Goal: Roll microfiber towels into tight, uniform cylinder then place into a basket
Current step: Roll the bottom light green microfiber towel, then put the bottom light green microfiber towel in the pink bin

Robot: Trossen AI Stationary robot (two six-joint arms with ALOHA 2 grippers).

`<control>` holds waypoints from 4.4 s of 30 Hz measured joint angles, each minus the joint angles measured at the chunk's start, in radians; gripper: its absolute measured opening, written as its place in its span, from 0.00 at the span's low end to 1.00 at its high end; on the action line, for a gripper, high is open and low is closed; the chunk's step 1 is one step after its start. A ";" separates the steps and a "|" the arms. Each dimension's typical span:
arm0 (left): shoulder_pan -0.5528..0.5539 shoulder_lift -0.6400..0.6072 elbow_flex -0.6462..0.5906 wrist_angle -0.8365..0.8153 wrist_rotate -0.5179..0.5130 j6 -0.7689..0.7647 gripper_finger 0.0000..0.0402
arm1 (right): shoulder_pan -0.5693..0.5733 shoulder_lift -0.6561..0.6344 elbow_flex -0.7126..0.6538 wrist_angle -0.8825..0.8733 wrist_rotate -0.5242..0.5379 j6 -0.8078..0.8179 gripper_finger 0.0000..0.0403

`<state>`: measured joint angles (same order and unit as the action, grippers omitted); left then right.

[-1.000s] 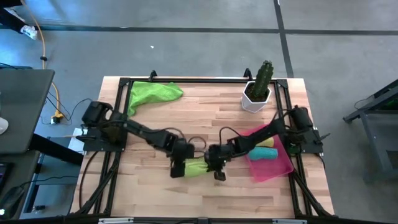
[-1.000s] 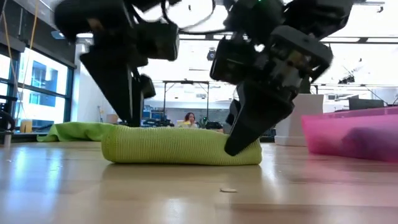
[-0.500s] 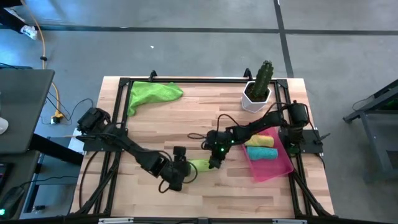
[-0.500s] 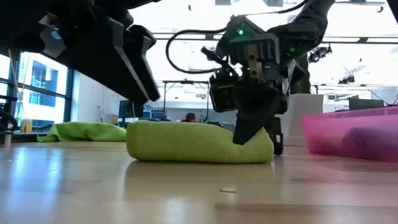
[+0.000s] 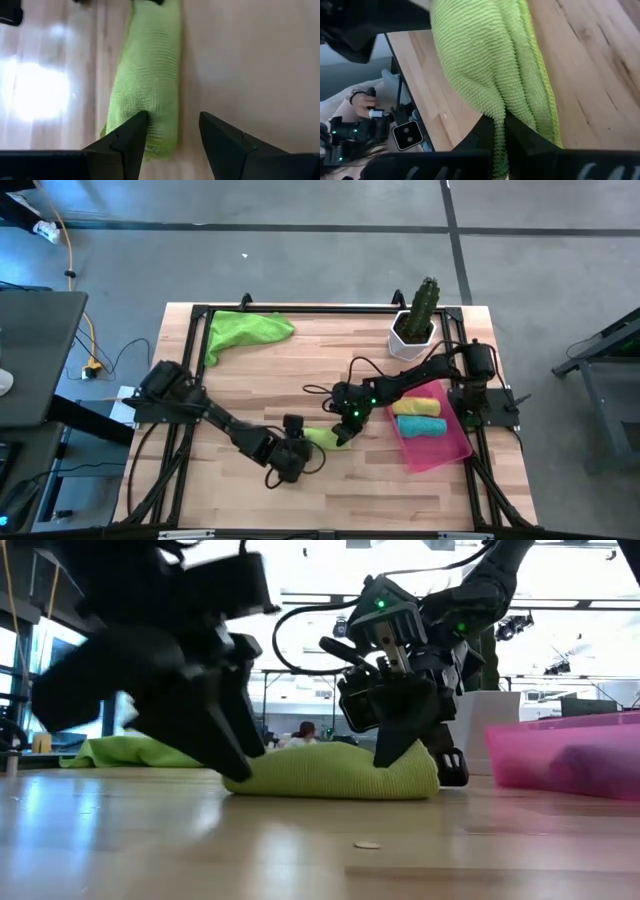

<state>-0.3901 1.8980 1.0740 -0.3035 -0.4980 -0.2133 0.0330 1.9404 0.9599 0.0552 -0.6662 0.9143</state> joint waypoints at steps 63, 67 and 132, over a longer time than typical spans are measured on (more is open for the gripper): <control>0.297 0.036 -0.001 0.151 0.807 -0.481 0.43 | 0.432 -0.102 0.002 0.108 0.904 -0.914 0.31; 0.298 0.038 -0.002 0.182 0.802 -0.491 0.43 | 0.432 -0.075 0.002 0.106 0.871 -0.914 0.32; 0.157 -0.218 0.000 0.087 0.469 -0.341 0.43 | 0.515 -0.810 0.000 -1.199 0.806 -0.334 0.01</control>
<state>-0.2331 1.6798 1.0743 -0.2170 -0.0291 -0.5541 0.5479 1.1306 0.9600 -1.1437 0.1395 0.5801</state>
